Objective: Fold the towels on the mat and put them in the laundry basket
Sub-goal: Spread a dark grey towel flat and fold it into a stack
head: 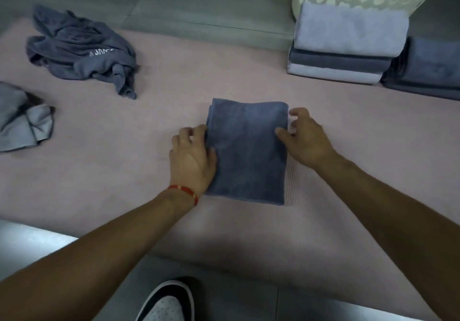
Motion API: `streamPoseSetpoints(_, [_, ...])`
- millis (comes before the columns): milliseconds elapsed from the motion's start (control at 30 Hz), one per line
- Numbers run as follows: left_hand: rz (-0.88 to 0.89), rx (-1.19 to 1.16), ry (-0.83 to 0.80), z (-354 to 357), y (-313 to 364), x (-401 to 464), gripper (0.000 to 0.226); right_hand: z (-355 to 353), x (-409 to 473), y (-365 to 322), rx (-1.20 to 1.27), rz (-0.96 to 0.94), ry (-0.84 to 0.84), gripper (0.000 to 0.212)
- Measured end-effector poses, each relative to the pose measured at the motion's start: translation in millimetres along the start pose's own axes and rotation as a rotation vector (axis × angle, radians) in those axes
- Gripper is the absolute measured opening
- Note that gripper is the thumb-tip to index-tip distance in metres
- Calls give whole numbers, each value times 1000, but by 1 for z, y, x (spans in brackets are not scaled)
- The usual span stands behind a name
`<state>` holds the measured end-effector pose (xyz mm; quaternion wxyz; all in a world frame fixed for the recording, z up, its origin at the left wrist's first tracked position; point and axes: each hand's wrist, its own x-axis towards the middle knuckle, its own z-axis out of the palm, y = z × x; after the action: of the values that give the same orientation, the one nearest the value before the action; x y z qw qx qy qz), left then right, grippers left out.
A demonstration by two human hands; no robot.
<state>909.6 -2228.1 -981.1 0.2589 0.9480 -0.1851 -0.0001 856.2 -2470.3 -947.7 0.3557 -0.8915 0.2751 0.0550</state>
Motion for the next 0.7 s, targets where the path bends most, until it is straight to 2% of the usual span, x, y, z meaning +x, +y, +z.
streamPoseSetpoints(67, [329,117,-42,1,16,-27,47,0,21,-7,86,46,-21,64])
streamPoseSetpoints(133, [457,122,-172,14,34,-51,62,3,37,-10,186,89,-31,70])
streamPoseSetpoints(233, [393,340,-344,43,60,-71,94,8,53,-5,296,115,-46,75])
streamPoseSetpoints(367, [308,548,-374,61,79,-76,105,11,58,9,448,118,-10,56])
streamPoseSetpoints(533, [265,622,-385,49,106,-64,85,0,44,21,498,177,92,42])
streamPoseSetpoints(600, [319,613,-390,45,110,-65,65,-7,26,36,540,228,161,36])
streamPoseSetpoints(700, [489,560,-364,46,103,-78,54,-18,-27,71,680,350,260,35])
